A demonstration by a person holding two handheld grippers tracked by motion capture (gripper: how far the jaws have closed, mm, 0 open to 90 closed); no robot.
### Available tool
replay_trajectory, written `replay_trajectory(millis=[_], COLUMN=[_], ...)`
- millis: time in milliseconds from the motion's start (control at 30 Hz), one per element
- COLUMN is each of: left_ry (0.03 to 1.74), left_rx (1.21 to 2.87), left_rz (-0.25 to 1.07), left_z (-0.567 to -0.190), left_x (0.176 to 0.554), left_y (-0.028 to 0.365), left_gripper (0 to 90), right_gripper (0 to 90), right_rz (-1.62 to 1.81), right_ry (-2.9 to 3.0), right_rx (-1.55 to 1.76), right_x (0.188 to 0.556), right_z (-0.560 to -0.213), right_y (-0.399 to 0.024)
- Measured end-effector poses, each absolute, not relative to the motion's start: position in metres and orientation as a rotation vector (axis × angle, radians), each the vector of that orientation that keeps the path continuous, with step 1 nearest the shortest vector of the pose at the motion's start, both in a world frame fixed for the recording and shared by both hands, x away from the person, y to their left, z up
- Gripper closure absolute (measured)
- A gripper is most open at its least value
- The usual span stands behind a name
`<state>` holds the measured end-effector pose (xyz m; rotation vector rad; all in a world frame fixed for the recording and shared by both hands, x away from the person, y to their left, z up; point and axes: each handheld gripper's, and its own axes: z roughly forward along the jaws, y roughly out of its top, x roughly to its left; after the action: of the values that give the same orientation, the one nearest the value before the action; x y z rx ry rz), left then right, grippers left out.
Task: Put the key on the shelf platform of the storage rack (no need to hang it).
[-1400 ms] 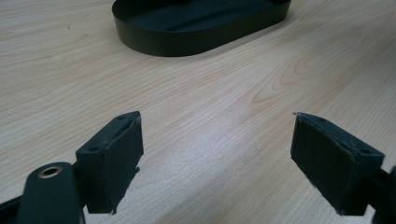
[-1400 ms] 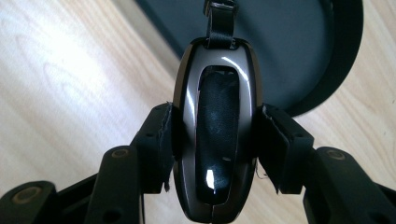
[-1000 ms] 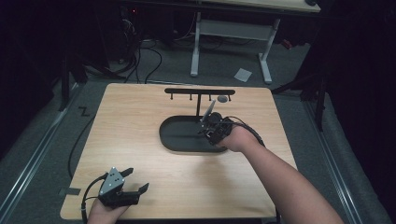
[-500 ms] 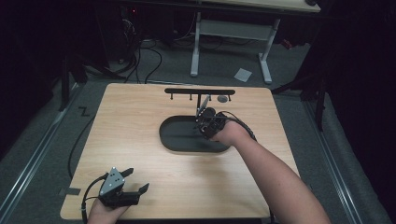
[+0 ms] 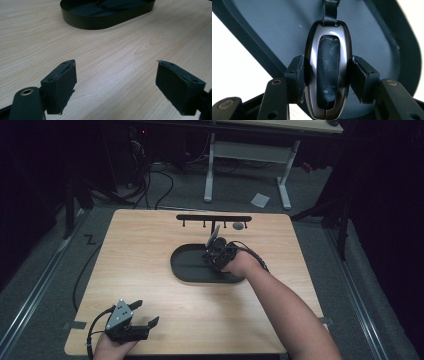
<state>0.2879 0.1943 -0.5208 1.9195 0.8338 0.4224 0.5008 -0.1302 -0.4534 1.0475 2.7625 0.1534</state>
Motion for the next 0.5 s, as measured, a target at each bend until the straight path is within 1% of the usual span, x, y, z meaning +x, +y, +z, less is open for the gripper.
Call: replay_trajectory(millis=[500], left_ry=[0.831], left_rx=[1.928], left_rz=[0.419], left_z=[-0.521], left_x=[0.288], left_y=[0.194], left_gripper=[17.8], right_gripper=[48.5], right_rz=[0.103], right_ry=[2.784], right_rx=[1.135], right_x=[0.505], right_z=[-0.483], right_y=[-0.143])
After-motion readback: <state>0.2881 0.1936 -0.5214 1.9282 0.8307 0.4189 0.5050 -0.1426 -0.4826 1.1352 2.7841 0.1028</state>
